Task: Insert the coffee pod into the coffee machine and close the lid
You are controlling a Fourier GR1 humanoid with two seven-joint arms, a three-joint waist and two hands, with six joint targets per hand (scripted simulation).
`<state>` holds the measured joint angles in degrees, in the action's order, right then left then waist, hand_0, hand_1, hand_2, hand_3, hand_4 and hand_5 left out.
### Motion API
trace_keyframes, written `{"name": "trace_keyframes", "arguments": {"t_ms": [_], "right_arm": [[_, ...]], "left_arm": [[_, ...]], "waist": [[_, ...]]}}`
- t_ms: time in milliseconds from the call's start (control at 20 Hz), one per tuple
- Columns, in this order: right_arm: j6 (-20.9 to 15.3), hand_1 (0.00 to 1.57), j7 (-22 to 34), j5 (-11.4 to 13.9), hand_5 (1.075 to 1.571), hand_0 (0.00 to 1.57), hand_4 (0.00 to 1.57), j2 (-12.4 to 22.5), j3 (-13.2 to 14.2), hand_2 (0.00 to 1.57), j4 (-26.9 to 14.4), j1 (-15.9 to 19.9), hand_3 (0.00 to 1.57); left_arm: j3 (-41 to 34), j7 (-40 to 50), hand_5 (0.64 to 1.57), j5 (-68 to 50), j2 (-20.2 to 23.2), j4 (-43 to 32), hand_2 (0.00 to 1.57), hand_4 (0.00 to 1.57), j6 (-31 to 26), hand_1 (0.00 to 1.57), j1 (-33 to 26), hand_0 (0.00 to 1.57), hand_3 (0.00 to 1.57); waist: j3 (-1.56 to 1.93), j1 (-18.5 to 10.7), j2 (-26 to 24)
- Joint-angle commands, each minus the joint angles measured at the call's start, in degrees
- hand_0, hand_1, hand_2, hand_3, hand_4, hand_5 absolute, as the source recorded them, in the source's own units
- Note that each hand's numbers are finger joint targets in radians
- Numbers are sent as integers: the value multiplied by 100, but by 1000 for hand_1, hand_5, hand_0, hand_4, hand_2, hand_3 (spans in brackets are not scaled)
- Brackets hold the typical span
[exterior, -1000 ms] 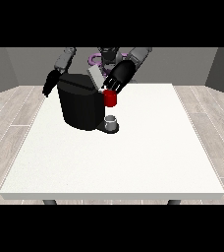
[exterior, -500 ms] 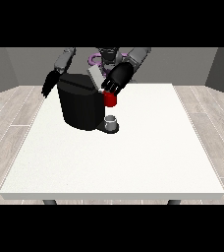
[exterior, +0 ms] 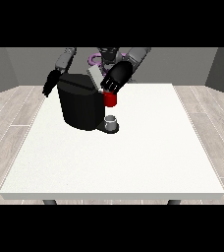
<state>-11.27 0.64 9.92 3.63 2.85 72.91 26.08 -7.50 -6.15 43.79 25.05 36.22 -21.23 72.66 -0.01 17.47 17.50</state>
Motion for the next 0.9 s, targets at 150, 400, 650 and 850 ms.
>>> {"name": "trace_keyframes", "arguments": {"t_ms": [150,400,650,850], "right_arm": [[-66,0,-431,-96,1571,0,0,23,204,0,-298,49,0],[195,0,20,-136,1571,0,0,159,85,0,111,-51,0],[2,0,92,19,1571,0,0,71,20,0,42,99,0],[47,0,-14,-42,1571,0,85,64,39,0,37,222,0]], "left_arm": [[346,-135,1571,389,102,204,1228,0,133,1216,139,1216,1104],[404,-503,1571,605,325,-50,1178,0,422,1160,-254,1160,1050],[184,-347,1571,468,270,-160,1136,0,373,1117,68,1117,985],[110,-616,1571,424,252,-43,1145,0,634,1150,119,1150,953]], "waist": [[6,-165,211],[1,60,138],[2,89,289],[1,56,419]]}}
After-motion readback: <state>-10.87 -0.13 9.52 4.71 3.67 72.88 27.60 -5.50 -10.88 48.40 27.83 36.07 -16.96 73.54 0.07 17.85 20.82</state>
